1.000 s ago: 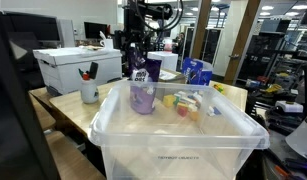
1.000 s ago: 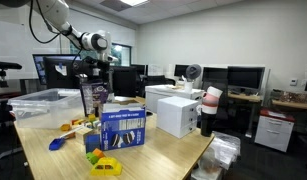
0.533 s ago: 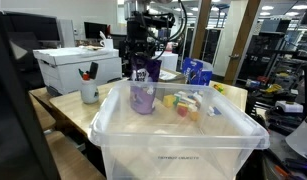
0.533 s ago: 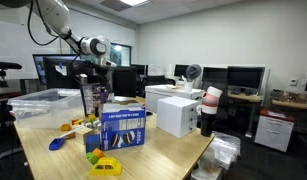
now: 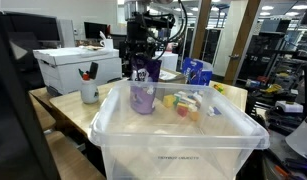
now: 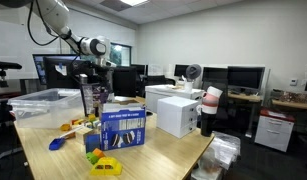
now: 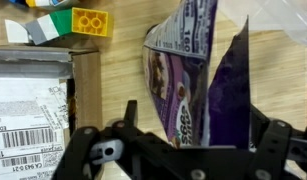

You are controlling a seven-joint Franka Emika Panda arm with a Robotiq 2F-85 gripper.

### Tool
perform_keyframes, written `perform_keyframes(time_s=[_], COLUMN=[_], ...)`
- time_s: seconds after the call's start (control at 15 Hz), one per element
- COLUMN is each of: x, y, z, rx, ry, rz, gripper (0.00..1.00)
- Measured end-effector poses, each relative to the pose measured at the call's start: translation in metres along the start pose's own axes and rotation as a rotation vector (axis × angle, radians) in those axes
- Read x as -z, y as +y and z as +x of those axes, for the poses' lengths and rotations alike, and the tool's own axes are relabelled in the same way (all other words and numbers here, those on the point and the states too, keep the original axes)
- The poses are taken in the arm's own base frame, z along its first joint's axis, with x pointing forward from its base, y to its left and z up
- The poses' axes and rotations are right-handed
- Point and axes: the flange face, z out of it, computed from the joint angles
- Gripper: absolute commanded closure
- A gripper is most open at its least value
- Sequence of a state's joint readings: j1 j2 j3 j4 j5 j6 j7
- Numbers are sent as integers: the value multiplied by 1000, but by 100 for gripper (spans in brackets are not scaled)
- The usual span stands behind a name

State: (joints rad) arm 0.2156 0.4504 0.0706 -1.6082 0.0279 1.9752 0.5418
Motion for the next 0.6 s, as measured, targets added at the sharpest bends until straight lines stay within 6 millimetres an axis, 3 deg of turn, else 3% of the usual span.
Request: perform_keyframes(time_s=[0.6], x=[8], y=[-9], z=[-2], rx=[43], ry=[11], rz=[20], gripper=[0])
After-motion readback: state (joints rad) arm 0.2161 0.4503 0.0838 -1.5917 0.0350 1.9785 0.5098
